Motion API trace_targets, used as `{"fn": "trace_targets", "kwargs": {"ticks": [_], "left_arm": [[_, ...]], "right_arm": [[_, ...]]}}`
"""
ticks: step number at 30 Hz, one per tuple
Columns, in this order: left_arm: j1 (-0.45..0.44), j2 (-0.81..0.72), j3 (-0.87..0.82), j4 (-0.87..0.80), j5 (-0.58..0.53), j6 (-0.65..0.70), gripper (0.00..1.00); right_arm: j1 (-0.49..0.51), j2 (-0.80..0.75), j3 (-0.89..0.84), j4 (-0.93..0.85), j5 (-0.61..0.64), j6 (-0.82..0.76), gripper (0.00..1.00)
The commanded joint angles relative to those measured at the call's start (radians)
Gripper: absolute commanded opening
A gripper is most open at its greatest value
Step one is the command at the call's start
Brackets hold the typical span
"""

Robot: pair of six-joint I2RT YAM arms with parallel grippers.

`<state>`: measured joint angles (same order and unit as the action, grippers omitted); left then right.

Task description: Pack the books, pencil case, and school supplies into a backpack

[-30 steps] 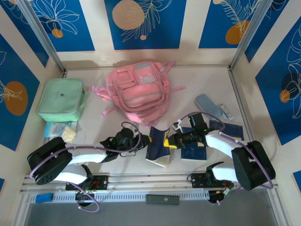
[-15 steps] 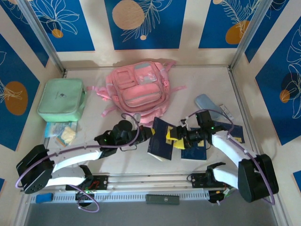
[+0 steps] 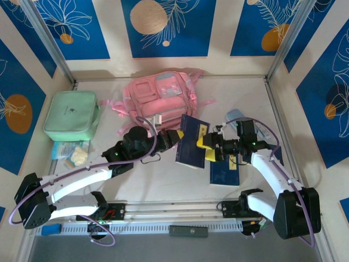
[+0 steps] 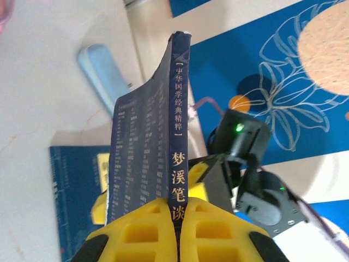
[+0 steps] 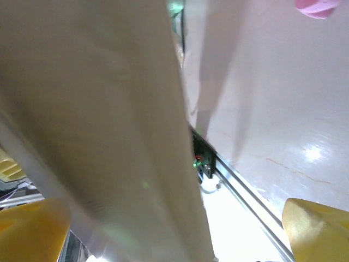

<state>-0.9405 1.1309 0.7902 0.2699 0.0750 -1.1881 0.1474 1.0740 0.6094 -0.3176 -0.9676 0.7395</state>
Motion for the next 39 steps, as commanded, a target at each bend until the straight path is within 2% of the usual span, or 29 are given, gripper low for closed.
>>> {"fn": "trace_targets", "kwargs": {"ticks": [1, 8, 11, 15, 19, 25, 29, 33, 34, 36, 39], "left_arm": [[0.008, 0.005, 0.064, 0.124, -0.041, -0.050, 0.00], [0.008, 0.068, 0.112, 0.219, -0.059, -0.101, 0.00], [0.012, 0.084, 0.119, 0.221, -0.071, -0.093, 0.00], [0.024, 0.053, 0.142, 0.078, -0.111, -0.021, 0.00], [0.039, 0.041, 0.131, 0.039, -0.111, -0.007, 0.00], [0.046, 0.046, 0.121, 0.009, -0.118, 0.010, 0.00], [0.048, 0.057, 0.124, 0.000, -0.107, 0.020, 0.00], [0.056, 0.062, 0.126, -0.040, -0.088, 0.053, 0.00], [0.062, 0.063, 0.131, -0.054, -0.073, 0.072, 0.04], [0.076, 0.059, 0.150, -0.117, -0.040, 0.145, 0.30], [0.122, 0.070, 0.231, -0.359, 0.016, 0.370, 0.48]], "right_arm": [[0.008, -0.012, 0.039, 0.133, -0.097, 0.107, 0.99], [0.032, -0.049, 0.062, 0.356, -0.128, 0.319, 1.00], [0.032, -0.065, 0.059, 0.431, -0.130, 0.397, 0.93], [0.002, -0.112, 0.074, 0.340, -0.121, 0.353, 0.82], [-0.020, -0.147, 0.070, 0.342, -0.142, 0.368, 0.73], [-0.022, -0.158, 0.101, 0.175, -0.118, 0.257, 0.46], [-0.028, -0.140, 0.110, 0.123, -0.100, 0.222, 0.19], [-0.030, -0.131, 0.148, 0.023, -0.048, 0.153, 0.00], [-0.034, -0.126, 0.164, -0.025, -0.028, 0.125, 0.00], [-0.052, -0.119, 0.188, -0.088, 0.001, 0.093, 0.00], [-0.099, -0.101, 0.235, -0.234, 0.079, 0.023, 0.00]]}}
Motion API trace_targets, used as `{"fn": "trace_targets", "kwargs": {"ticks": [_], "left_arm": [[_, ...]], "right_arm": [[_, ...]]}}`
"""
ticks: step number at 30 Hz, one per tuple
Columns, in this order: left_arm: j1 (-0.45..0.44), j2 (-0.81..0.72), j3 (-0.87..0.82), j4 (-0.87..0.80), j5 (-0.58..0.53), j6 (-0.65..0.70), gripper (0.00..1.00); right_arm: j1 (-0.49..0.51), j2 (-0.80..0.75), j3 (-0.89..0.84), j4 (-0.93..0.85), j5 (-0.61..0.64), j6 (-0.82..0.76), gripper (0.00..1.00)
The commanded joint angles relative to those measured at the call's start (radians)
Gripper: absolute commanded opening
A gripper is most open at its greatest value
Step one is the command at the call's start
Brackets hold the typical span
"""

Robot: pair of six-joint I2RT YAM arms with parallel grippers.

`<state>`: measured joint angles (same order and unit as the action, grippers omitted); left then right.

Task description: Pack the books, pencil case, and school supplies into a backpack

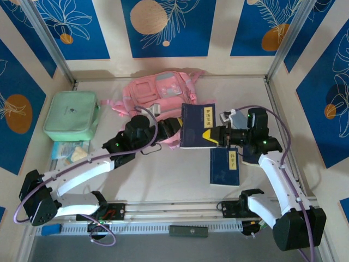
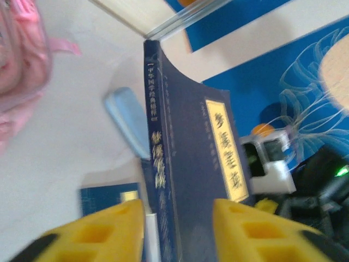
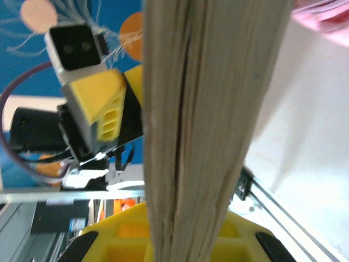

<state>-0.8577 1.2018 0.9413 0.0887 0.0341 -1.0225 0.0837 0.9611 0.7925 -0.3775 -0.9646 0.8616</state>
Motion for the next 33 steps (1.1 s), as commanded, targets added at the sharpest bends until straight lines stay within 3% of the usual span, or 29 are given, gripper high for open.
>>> {"fn": "trace_targets", "kwargs": {"ticks": [1, 4, 7, 9, 13, 17, 26, 31, 33], "left_arm": [[0.062, 0.017, 0.125, -0.265, 0.070, 0.313, 0.50], [0.093, 0.093, 0.237, -0.489, 0.066, 0.646, 0.57], [0.103, 0.224, 0.363, -0.698, -0.019, 0.919, 0.62], [0.108, 0.307, 0.425, -0.760, -0.083, 1.032, 0.64], [0.138, 0.451, 0.505, -0.762, -0.063, 1.190, 0.72], [0.162, 0.593, 0.584, -0.766, -0.065, 1.281, 0.79], [0.243, 0.842, 0.773, -0.802, -0.003, 1.338, 0.80], [0.260, 0.923, 0.828, -0.807, 0.002, 1.345, 0.79], [0.264, 0.947, 0.835, -0.793, -0.003, 1.353, 0.73]], "right_arm": [[-0.050, 0.020, 0.063, -0.217, 0.110, -0.121, 0.00], [-0.091, 0.042, 0.076, -0.287, 0.169, -0.162, 0.00], [-0.139, 0.058, 0.077, -0.302, 0.177, -0.170, 0.00], [-0.151, 0.064, 0.087, -0.311, 0.202, -0.181, 0.00], [-0.174, 0.089, 0.096, -0.334, 0.208, -0.207, 0.00], [-0.198, 0.094, 0.080, -0.332, 0.202, -0.215, 0.00], [-0.229, 0.106, 0.061, -0.315, 0.177, -0.214, 0.00], [-0.234, 0.121, 0.061, -0.309, 0.170, -0.217, 0.00], [-0.236, 0.125, 0.054, -0.305, 0.172, -0.215, 0.00]]}}
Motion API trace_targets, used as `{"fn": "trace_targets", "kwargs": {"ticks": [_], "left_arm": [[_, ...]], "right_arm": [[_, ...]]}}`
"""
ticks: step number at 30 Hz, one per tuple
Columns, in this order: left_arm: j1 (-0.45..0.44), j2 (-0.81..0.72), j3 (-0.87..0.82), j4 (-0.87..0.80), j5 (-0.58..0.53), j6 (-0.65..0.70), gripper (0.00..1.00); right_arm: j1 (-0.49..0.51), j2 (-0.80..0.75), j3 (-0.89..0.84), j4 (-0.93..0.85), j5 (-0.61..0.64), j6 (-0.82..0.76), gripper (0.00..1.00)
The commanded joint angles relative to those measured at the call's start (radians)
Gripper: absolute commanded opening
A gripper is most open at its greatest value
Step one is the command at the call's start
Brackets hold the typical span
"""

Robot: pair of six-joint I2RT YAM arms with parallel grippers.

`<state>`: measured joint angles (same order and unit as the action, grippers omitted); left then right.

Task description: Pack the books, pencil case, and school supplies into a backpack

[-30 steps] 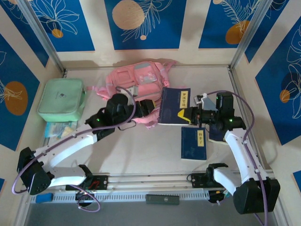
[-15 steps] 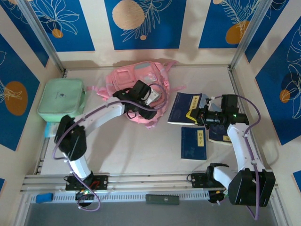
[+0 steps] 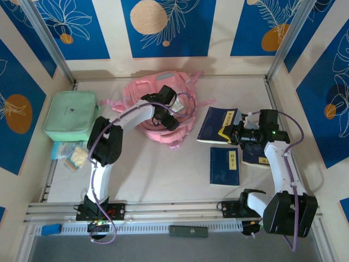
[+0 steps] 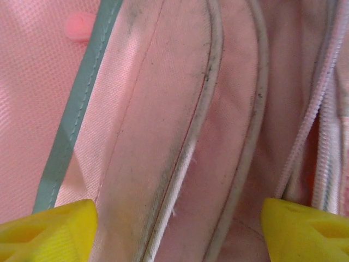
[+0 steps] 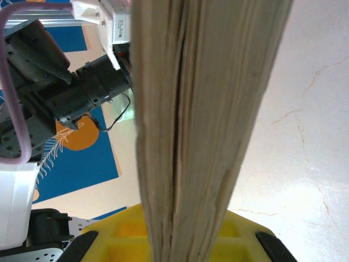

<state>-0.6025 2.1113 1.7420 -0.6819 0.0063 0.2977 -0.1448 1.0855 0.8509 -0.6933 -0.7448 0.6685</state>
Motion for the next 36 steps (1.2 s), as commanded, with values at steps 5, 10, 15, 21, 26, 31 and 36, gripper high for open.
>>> {"fn": "trace_targets", "kwargs": {"ticks": [5, 10, 15, 21, 26, 31, 36], "left_arm": [[0.021, 0.075, 0.083, -0.033, 0.011, 0.047, 0.49], [0.026, 0.047, 0.096, -0.049, 0.017, 0.070, 0.16], [0.025, -0.027, 0.126, -0.095, 0.016, 0.065, 0.00], [0.021, -0.185, 0.088, -0.102, -0.019, 0.011, 0.00], [0.020, -0.283, 0.075, -0.118, -0.040, -0.025, 0.00], [0.020, -0.321, 0.080, -0.137, -0.034, -0.042, 0.00], [0.016, -0.335, 0.015, -0.119, 0.067, -0.081, 0.00]], "right_arm": [[-0.007, 0.004, -0.015, 0.017, -0.052, -0.023, 0.00], [-0.010, -0.001, -0.019, -0.001, -0.034, -0.038, 0.00], [-0.007, 0.004, -0.008, -0.033, -0.025, -0.064, 0.00], [0.048, 0.014, 0.022, -0.084, 0.005, -0.087, 0.00], [0.130, 0.035, 0.049, -0.093, 0.016, -0.071, 0.00], [0.250, 0.090, 0.077, -0.005, -0.024, -0.025, 0.00], [0.260, 0.149, 0.099, -0.017, 0.057, -0.013, 0.00]]}}
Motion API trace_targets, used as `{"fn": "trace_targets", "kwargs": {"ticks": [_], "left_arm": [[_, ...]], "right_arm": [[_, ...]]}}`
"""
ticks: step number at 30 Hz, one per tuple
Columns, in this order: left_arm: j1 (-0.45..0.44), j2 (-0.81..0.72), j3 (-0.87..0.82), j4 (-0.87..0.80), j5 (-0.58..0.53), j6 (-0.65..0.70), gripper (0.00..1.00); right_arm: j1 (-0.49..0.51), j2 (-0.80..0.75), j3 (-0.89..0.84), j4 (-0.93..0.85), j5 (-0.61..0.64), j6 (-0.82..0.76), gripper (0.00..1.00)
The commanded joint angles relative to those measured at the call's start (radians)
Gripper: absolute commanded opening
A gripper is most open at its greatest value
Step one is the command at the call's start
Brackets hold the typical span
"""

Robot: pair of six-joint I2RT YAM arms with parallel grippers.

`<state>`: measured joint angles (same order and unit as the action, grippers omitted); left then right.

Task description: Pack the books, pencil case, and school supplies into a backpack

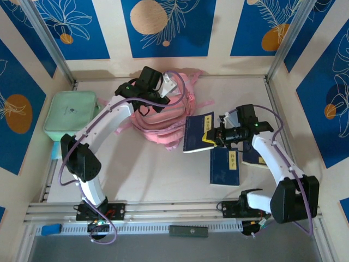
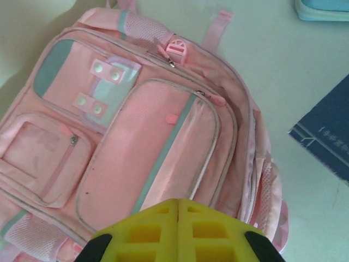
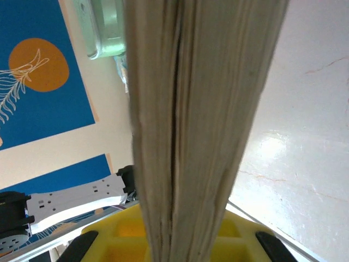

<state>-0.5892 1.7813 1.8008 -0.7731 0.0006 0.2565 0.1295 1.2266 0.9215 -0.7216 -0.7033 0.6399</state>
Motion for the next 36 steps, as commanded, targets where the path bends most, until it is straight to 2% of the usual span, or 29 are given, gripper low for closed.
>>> {"fn": "trace_targets", "kwargs": {"ticks": [1, 2, 5, 11, 16, 19, 23, 30, 36], "left_arm": [[-0.001, -0.003, -0.065, -0.036, 0.117, -0.041, 0.11], [-0.012, 0.000, -0.091, -0.038, 0.145, -0.033, 0.22], [-0.062, 0.034, -0.137, -0.048, 0.163, 0.005, 0.35], [-0.094, 0.168, -0.090, -0.025, 0.145, -0.031, 0.46], [-0.095, 0.271, -0.022, -0.027, 0.153, -0.043, 0.50], [-0.090, 0.321, 0.003, 0.001, 0.073, -0.061, 0.43], [-0.086, 0.360, 0.060, -0.003, 0.088, -0.074, 0.38], [-0.083, 0.311, 0.043, 0.020, 0.034, -0.078, 0.44], [-0.068, 0.328, 0.043, 0.009, 0.021, -0.107, 0.48]], "right_arm": [[-0.034, 0.003, 0.016, 0.020, 0.022, 0.017, 0.00], [-0.066, -0.001, 0.001, 0.021, 0.027, 0.022, 0.00], [-0.155, -0.002, -0.042, 0.038, -0.032, 0.017, 0.00], [-0.205, -0.025, -0.062, 0.016, -0.017, -0.021, 0.00], [-0.230, -0.036, -0.087, 0.017, -0.033, -0.029, 0.00], [-0.238, -0.036, -0.099, 0.028, -0.045, -0.030, 0.00], [-0.240, -0.032, -0.098, 0.025, -0.050, -0.041, 0.00], [-0.248, -0.036, -0.098, 0.031, -0.054, -0.042, 0.00], [-0.247, -0.029, -0.105, 0.044, -0.065, -0.038, 0.00]]}}
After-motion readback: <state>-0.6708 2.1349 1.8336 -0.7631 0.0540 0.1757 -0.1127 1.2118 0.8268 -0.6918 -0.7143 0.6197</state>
